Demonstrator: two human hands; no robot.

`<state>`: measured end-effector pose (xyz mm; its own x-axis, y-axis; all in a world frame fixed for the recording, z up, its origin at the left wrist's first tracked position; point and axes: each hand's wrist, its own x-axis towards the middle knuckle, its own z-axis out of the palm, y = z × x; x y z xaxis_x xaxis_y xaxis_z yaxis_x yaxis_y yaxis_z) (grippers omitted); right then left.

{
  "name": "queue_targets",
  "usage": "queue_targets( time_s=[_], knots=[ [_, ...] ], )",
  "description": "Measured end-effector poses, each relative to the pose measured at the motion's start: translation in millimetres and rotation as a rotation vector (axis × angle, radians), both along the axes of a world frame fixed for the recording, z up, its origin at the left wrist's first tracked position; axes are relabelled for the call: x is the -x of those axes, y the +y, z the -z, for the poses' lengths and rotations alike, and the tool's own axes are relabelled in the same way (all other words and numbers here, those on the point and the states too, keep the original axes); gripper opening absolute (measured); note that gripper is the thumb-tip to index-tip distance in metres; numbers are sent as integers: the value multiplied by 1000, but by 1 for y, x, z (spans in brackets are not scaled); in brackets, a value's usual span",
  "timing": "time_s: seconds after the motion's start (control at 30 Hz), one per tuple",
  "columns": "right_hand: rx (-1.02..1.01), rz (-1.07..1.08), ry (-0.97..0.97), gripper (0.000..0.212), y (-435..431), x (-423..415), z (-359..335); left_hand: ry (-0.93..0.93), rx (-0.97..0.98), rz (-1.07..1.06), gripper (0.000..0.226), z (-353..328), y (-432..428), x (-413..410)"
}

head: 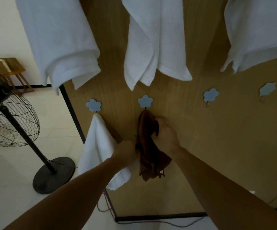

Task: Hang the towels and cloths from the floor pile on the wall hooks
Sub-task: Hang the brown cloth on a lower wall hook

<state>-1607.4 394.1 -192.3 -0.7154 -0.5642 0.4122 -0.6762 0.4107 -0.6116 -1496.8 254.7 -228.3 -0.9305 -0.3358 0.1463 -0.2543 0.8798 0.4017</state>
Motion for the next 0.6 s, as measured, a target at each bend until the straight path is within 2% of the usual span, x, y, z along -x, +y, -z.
queue_targets(
  time_s=[0.07, 0.1, 0.17, 0.23, 0.27, 0.4, 0.47, 0.6],
  knots=[
    [9, -8, 0, 40, 1, -1, 2, 249, -147, -129, 7, -12, 5, 4],
    [24, -11, 6, 40, 1, -1, 2, 387, -201, -158, 12, -21, 6, 7],
    [82, -7, 22, 38, -1, -3, 1, 453, -232, -90, 38, -36, 9, 15],
    [143, -1, 43, 36, -3, -5, 0, 318, -222, -18, 55, -42, 13, 20],
    [142, -4, 56, 35, -4, -6, 0, 245, -195, -8, 54, -40, 15, 20],
    [-53, -22, 1, 37, 3, 1, 6, 89, -192, -103, 13, -13, 14, 8],
    [-122, -15, -70, 42, 6, 6, 8, 32, -240, -90, 11, -10, 11, 2],
    [-27, 2, -168, 32, 6, 1, 17, -68, -418, -43, 10, -19, 8, 2]
  ],
)
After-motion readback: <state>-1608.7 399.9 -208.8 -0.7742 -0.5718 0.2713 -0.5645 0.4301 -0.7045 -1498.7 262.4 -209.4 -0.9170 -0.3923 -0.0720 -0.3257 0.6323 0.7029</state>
